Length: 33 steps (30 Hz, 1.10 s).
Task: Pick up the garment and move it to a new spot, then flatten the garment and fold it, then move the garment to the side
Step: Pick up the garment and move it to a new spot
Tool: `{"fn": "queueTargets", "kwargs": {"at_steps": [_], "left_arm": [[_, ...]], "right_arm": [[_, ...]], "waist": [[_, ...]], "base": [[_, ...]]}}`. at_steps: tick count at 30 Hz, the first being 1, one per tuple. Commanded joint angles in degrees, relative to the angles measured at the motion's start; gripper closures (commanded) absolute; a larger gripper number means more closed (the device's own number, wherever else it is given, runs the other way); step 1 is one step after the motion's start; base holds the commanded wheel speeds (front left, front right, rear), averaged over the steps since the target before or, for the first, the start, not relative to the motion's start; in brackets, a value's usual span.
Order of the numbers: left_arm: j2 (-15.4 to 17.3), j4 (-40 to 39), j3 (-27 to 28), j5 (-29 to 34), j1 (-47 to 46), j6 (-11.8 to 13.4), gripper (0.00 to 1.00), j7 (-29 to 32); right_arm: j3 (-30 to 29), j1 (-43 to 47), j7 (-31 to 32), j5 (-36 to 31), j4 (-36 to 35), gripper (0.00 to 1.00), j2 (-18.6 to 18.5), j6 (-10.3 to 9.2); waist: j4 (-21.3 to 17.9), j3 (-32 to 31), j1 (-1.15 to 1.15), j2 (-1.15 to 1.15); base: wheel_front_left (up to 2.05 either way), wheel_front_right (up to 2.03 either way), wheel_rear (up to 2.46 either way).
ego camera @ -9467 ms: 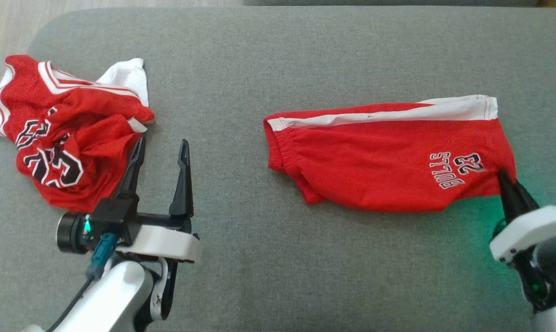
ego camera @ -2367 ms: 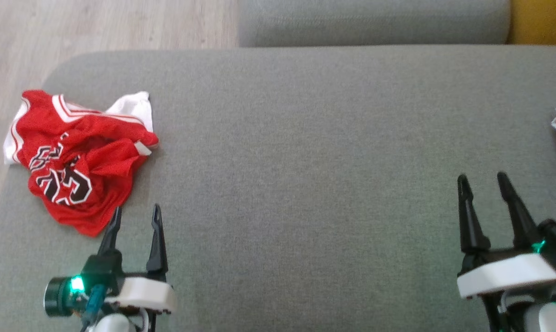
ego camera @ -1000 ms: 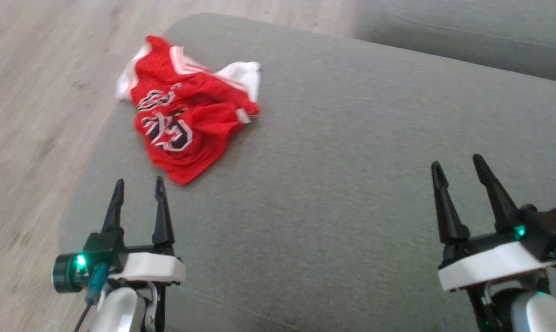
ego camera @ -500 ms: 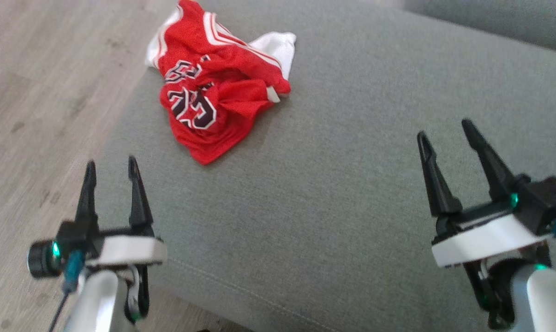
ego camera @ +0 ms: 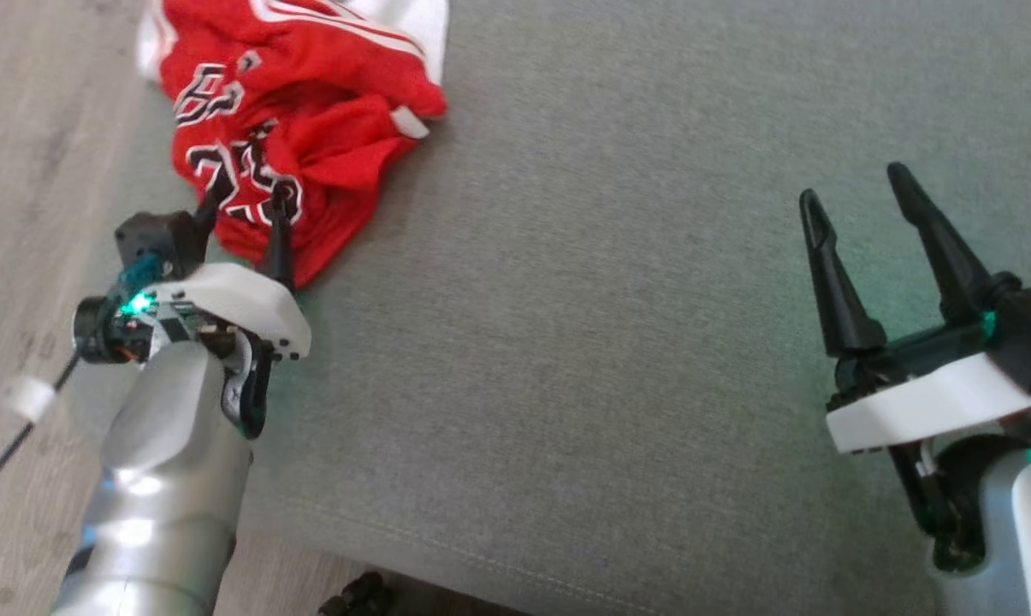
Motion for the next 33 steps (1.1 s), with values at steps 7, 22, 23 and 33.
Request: {"fn": "queueTargets", "kwargs": {"at_steps": [7,22,23,33], "left_arm": [[1.6,11.4,1.3,-4.0,-7.7,-3.7,0.03,8.0],[7.5,6.6,2.8,-2.9,-6.0,-0.2,1.00,-9.9],[8.0,4.6,3.2,-2.8,-4.8,0.2,1.00,-10.2],[9.9,-24.4,4.3,-0.3,14.4,6.7,1.00,-8.7]], "right_arm": [[0.9,-2.0,0.5,1.3,-2.1,0.00,-0.5,-0.04],[-0.2,-0.3,-3.0,2.0,0.3,0.00,1.5,-0.04],[-0.2,-0.1,-3.3,2.1,0.6,0.00,1.7,-0.04],[-0.2,2.8,-5.7,2.7,2.4,0.00,3.6,-0.04]], "waist": [[-2.3,1.6,-0.02,0.00],[-5.8,-6.9,-0.02,0.00],[-6.2,-7.9,-0.02,0.00],[-10.9,-14.7,-0.02,0.00]], "base": [[0.00,0.00,0.00],[0.00,0.00,0.00],[0.00,0.00,0.00],[0.00,0.00,0.00]]}}
